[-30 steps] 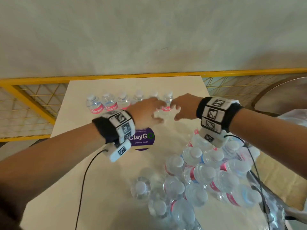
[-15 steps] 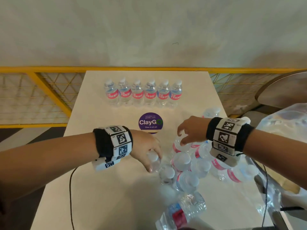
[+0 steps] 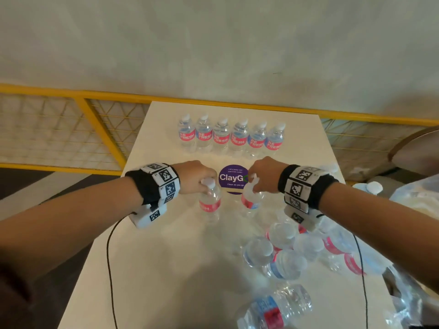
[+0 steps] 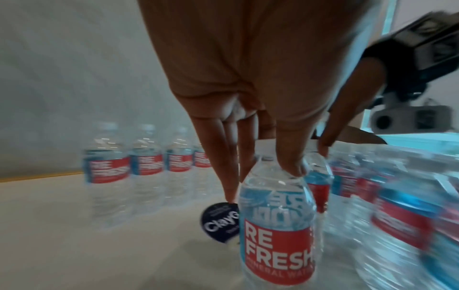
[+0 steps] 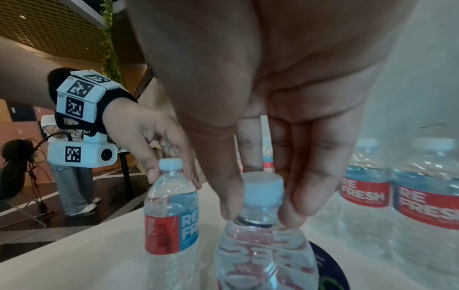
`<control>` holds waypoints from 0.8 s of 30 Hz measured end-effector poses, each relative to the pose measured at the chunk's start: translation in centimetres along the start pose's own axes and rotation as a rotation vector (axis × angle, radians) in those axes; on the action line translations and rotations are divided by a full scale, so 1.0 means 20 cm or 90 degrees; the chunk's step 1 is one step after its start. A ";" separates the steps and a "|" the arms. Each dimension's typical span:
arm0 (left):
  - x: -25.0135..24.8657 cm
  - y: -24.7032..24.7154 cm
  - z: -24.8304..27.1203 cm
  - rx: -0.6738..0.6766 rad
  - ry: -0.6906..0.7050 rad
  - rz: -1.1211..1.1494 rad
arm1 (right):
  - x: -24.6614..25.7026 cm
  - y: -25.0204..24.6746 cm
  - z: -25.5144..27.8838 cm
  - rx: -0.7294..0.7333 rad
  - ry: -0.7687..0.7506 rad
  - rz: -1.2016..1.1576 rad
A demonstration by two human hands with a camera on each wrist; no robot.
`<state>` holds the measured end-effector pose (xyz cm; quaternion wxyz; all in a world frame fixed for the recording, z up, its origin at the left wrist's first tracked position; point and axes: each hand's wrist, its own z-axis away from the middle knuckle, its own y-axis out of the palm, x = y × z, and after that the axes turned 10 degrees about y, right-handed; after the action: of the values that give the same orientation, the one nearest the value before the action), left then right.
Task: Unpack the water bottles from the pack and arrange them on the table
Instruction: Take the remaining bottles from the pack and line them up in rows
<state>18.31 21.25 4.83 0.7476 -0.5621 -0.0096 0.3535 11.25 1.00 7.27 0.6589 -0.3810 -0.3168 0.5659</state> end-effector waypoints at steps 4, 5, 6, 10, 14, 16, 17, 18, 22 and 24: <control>0.18 -0.08 0.02 -0.065 -0.078 -0.017 | 0.15 -0.09 -0.12 -0.039 -0.041 -0.002; 0.21 -0.09 0.02 -0.080 -0.095 -0.017 | 0.19 -0.12 -0.15 -0.046 -0.051 -0.001; 0.24 -0.11 0.02 -0.096 -0.112 -0.015 | 0.22 -0.14 -0.18 -0.051 -0.060 0.001; 0.32 -0.14 0.00 -0.133 -0.175 -0.003 | 0.33 -0.19 -0.32 -0.068 -0.073 0.003; 0.40 -0.18 -0.03 -0.155 -0.205 0.012 | 0.39 -0.18 -0.44 -0.088 -0.073 0.005; 0.43 -0.19 -0.04 -0.162 -0.212 0.014 | 0.41 -0.16 -0.49 -0.108 -0.075 0.002; 0.44 -0.20 -0.05 -0.165 -0.215 0.012 | 0.41 -0.16 -0.51 -0.111 -0.074 0.001; 0.44 -0.21 -0.05 -0.166 -0.216 0.009 | 0.42 -0.16 -0.52 -0.107 -0.069 0.001; 0.46 -0.22 -0.07 -0.158 -0.213 -0.006 | 0.42 -0.16 -0.55 -0.085 -0.014 -0.016; 0.47 -0.22 -0.08 -0.154 -0.209 0.001 | 0.41 -0.16 -0.56 -0.099 0.013 -0.030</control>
<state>28.29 24.49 4.32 0.6626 -0.5830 -0.1733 0.4371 23.71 7.34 4.11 0.6433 -0.4293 -0.3621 0.5203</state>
